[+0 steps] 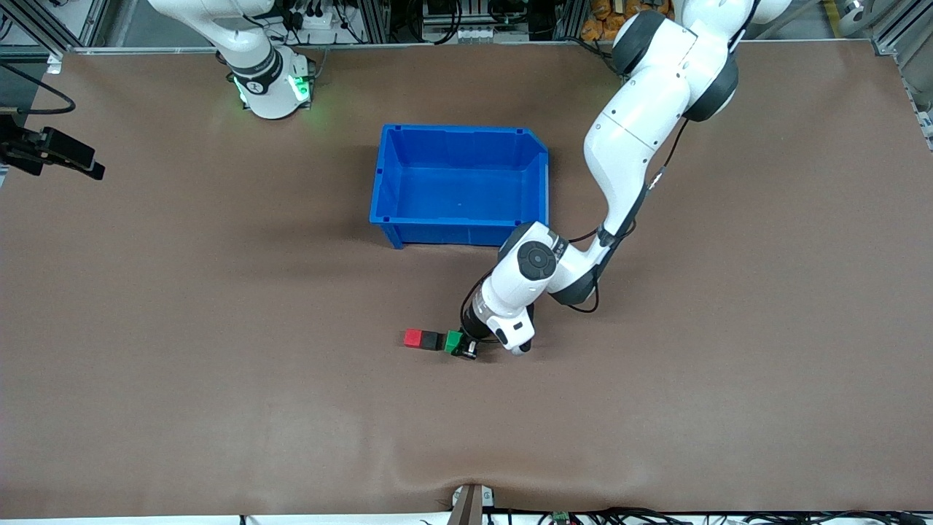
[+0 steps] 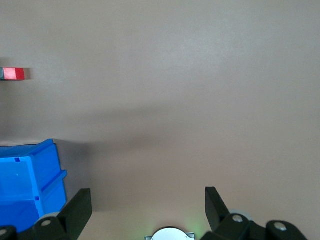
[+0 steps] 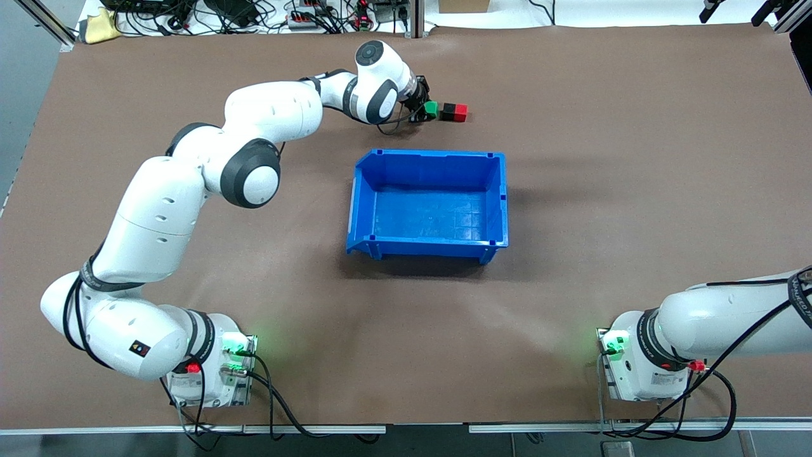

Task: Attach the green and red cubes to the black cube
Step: 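Lower the green cube against the black cube's free side with the left gripper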

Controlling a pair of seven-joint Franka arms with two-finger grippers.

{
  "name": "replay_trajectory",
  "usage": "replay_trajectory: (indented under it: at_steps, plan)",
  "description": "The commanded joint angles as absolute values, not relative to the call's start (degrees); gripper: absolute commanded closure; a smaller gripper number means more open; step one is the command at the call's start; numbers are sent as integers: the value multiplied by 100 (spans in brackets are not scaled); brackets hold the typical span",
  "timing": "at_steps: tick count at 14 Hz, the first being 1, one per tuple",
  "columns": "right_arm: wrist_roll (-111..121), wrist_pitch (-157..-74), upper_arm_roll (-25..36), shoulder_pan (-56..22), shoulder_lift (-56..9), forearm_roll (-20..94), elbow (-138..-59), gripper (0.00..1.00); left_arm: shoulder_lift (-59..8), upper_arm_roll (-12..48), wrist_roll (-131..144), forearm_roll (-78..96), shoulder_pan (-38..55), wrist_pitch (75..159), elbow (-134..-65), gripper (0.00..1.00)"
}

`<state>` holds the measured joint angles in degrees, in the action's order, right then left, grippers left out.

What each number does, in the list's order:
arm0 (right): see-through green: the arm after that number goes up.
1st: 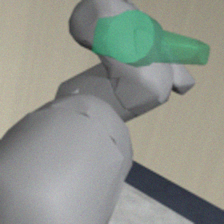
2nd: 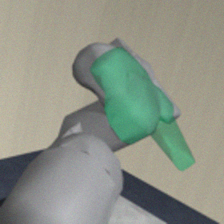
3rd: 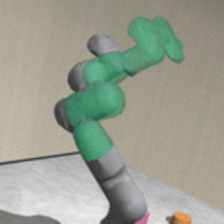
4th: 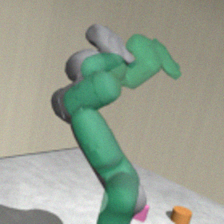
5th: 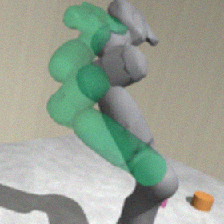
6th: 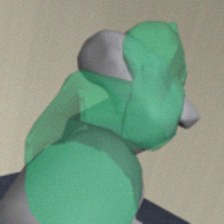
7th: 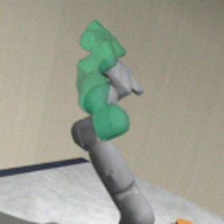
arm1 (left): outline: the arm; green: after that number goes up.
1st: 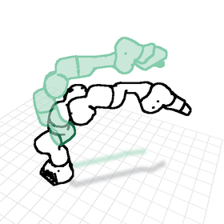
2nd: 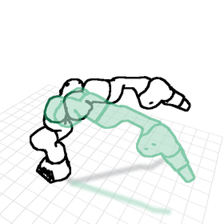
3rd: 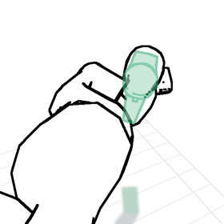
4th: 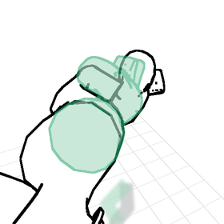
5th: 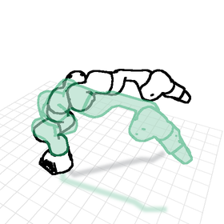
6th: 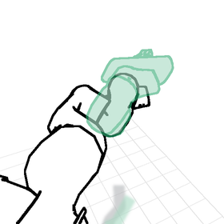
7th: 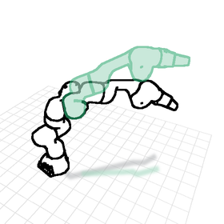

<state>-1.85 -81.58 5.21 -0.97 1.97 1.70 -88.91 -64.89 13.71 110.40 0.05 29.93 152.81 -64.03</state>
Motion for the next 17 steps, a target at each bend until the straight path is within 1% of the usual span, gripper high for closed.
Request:
replay_trajectory:
  at_steps: [1, 6, 17]
  plan:
    - [-237, -8060, 501, -70, 149, 123, -8771, 0, -6785, 1318, 11223, 70, 3146, 15311, -5994, 100]
    - [-237, -8060, 492, -88, 114, 114, -8771, 0, -6855, 1222, 11285, 70, 3243, 15346, -5906, 100]
    - [-237, -8060, 492, -97, 105, 123, -8771, 0, -7022, 1204, 11276, 70, 3243, 15460, -5634, 100]
